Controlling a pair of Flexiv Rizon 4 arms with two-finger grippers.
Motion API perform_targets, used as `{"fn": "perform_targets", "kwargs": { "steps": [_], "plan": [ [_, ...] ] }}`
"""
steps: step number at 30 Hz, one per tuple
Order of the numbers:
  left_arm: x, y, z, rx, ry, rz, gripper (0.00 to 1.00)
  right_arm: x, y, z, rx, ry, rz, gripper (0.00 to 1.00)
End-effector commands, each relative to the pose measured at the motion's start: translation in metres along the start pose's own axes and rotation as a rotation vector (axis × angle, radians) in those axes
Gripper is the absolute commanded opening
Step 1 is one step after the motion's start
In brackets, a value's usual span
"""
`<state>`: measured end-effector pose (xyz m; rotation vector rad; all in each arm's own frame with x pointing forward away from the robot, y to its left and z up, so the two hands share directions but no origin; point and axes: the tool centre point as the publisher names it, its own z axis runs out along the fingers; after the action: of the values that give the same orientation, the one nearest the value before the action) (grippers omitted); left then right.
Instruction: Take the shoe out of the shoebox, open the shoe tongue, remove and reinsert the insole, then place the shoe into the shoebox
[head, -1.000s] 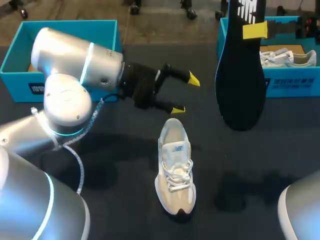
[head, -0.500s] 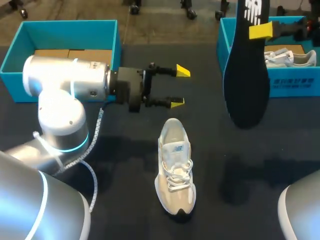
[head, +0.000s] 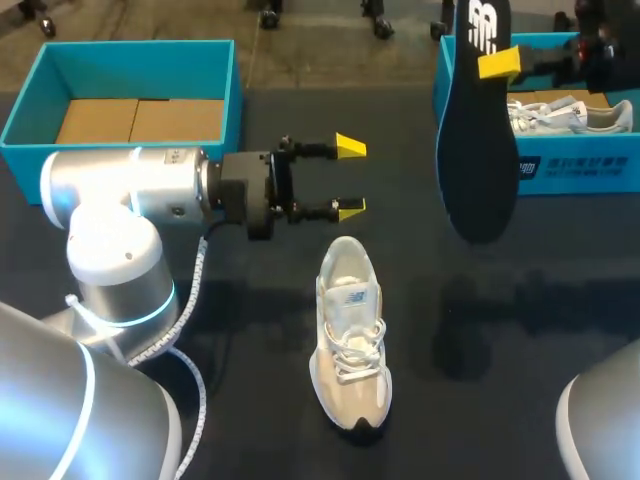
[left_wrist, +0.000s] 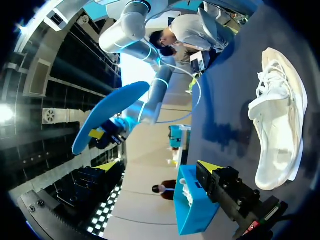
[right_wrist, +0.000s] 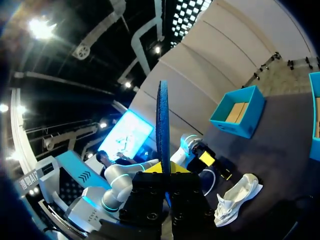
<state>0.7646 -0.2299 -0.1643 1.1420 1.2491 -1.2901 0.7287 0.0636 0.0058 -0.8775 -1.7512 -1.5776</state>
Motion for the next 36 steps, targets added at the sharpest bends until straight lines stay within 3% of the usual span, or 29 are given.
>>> {"fn": "perform_targets", "kwargs": {
  "steps": [1, 13, 25, 30, 34, 36],
  "plan": [
    [0.002, 0.006, 0.002, -0.024, -0.009, 0.014, 1.00, -0.008, 0.003, 0.003, 0.006, 0.010, 0.026, 0.00],
    [-0.023, 0.012, -0.001, -0.011, 0.043, 0.100, 1.00, -0.073, -0.006, 0.023, 0.114, -0.012, 0.355, 0.00],
    [-0.024, 0.015, -0.001, -0.026, 0.064, 0.109, 1.00, -0.073, -0.006, 0.023, 0.114, -0.012, 0.355, 0.00],
    [-0.020, 0.019, 0.003, -0.040, 0.055, 0.116, 1.00, -0.109, -0.006, 0.031, 0.113, -0.058, 0.497, 0.00],
    [-0.020, 0.021, 0.004, -0.047, 0.042, 0.125, 1.00, -0.128, -0.004, 0.036, 0.061, -0.073, 0.546, 0.00],
    [-0.021, 0.023, 0.005, -0.043, 0.049, 0.096, 1.00, -0.135, 0.000, 0.038, 0.079, -0.109, 0.577, 0.00]
  ]
}}
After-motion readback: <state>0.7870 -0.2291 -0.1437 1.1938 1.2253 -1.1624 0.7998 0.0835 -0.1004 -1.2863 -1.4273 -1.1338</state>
